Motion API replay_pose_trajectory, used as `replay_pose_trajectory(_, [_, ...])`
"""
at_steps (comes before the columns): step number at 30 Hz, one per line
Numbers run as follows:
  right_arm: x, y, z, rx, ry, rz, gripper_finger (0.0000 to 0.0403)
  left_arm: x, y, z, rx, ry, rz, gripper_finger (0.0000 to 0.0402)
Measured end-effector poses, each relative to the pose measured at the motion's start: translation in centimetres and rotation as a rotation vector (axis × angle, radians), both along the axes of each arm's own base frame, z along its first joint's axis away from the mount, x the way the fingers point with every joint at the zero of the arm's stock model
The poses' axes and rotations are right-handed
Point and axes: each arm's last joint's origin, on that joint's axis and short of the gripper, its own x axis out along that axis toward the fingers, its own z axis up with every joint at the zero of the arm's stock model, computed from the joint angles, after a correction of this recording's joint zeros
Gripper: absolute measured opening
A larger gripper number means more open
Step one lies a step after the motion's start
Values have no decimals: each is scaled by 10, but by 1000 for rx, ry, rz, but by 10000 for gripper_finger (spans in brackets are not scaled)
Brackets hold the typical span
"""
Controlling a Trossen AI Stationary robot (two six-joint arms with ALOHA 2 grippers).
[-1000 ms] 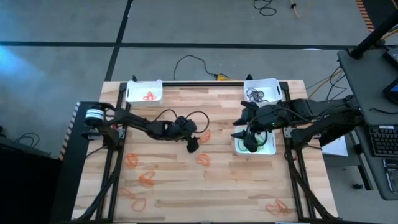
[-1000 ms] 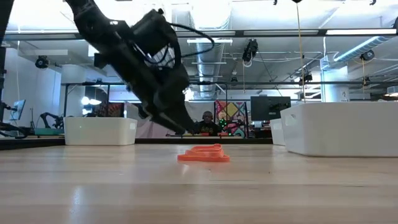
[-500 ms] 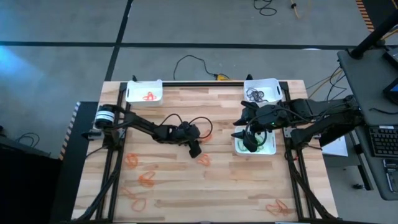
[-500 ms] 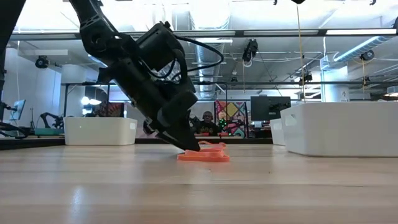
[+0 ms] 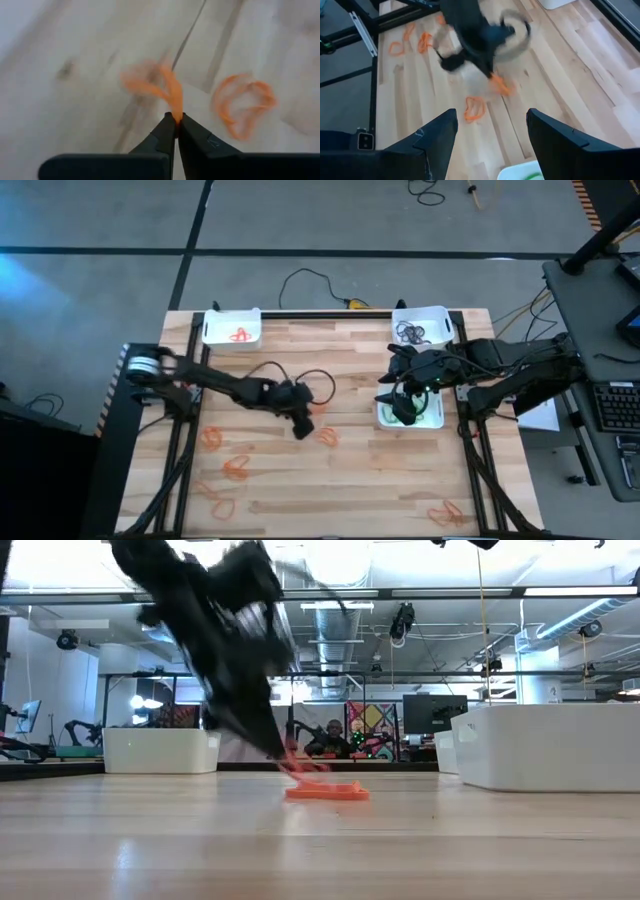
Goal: Sort rubber bands into baskets
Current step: Put the orange rubber band into the top left white bin
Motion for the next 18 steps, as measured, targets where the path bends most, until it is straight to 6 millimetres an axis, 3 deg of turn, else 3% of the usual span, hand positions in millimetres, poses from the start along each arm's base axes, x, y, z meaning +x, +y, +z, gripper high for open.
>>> replay_pose_trajectory(6, [3,0,-1,-38,1,19,231,-38,14,58,40,-27,8,1])
replay_pose_trajectory(9, [5,0,-3,-42,9,16,231,-62,32,73,56,39,65,0])
replay_pose_trajectory(13, [8,0,-7,-54,22,-16,231,-90,62,82,112,137,126,0])
replay_pose_trajectory(18, [17,-2,-12,-109,30,-98,231,-104,82,68,37,203,66,0])
